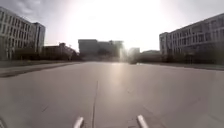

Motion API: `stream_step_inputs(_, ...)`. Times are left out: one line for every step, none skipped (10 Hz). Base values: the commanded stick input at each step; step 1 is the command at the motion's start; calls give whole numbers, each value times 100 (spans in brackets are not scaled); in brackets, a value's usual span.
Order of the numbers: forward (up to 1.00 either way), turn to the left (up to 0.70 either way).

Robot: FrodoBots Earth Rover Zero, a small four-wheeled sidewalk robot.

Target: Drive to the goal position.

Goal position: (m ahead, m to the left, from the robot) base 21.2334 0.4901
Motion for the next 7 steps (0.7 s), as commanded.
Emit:
stream_step_inputs(100,0)
stream_step_inputs(100,0)
stream_step_inputs(100,0)
stream_step_inputs(100,6)
stream_step_inputs(100,27)
stream_step_inputs(100,27)
stream_step_inputs(100,27)
